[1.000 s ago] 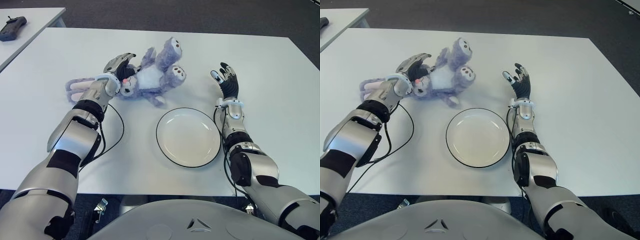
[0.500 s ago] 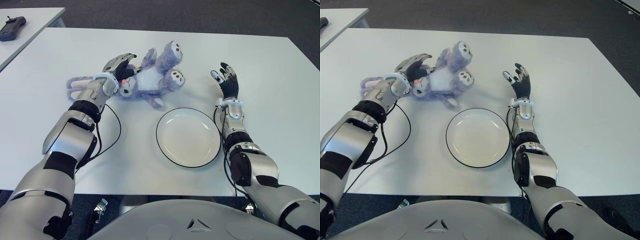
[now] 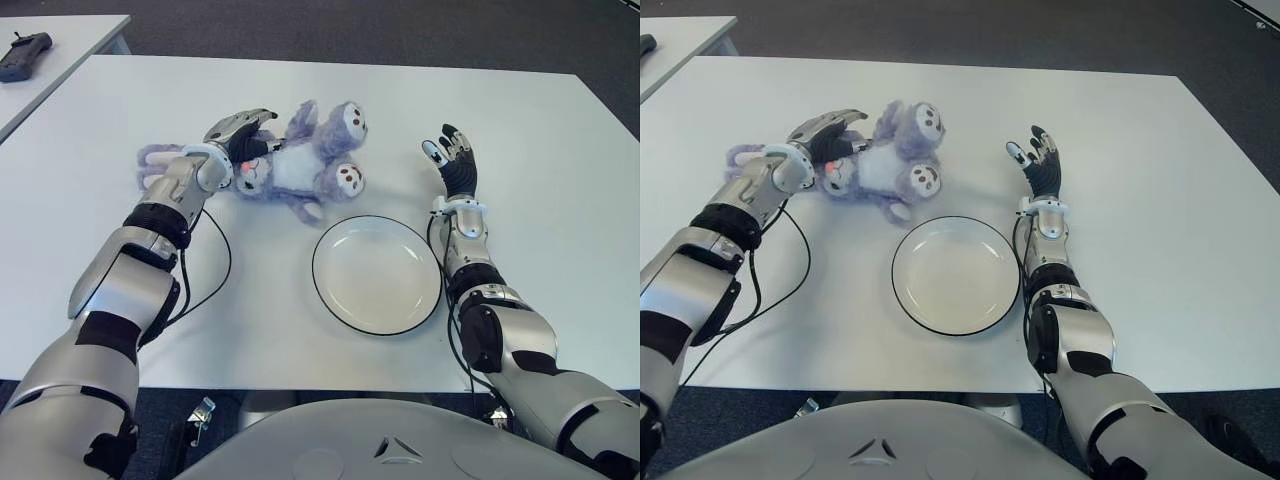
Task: Put the doll into the plate.
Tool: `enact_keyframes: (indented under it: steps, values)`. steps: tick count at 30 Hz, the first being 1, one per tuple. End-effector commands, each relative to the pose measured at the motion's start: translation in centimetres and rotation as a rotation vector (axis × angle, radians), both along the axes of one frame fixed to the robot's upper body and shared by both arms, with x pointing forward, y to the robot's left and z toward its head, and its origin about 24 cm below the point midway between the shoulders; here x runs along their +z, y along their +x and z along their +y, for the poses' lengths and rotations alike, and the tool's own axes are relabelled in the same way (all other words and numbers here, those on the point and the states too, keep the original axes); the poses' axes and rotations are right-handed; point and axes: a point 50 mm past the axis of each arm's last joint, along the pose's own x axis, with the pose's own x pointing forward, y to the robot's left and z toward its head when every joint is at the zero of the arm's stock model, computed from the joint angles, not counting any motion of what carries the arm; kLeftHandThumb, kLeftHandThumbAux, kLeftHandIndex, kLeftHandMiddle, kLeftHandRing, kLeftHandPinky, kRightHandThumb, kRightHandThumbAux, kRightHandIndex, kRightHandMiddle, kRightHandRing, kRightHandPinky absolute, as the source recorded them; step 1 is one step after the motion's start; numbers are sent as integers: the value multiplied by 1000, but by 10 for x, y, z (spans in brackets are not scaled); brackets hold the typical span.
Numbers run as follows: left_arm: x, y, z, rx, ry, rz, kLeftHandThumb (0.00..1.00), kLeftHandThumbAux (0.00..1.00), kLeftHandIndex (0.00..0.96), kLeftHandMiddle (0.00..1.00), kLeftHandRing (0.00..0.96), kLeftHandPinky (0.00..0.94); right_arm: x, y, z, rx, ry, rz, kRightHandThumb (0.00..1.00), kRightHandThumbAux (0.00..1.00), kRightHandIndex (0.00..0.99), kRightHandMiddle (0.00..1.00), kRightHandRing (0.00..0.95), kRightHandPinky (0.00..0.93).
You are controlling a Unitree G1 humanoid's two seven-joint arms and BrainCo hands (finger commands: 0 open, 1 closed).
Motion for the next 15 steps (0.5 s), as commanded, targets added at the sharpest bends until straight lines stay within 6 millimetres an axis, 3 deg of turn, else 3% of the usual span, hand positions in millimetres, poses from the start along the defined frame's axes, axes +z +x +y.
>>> enact_keyframes:
  steps: [1,15]
  values:
    - [-39,-23,0,-57,77,183,262,233,0,0,0,51,-150,-143,6,-124,146,580,0,605,130,90,58,64]
    - [-24,-17,-14,-33,-12,116,267,254,0,21,34,72,-149,-141,7,-121,138,579,0,603,134,91,61,58]
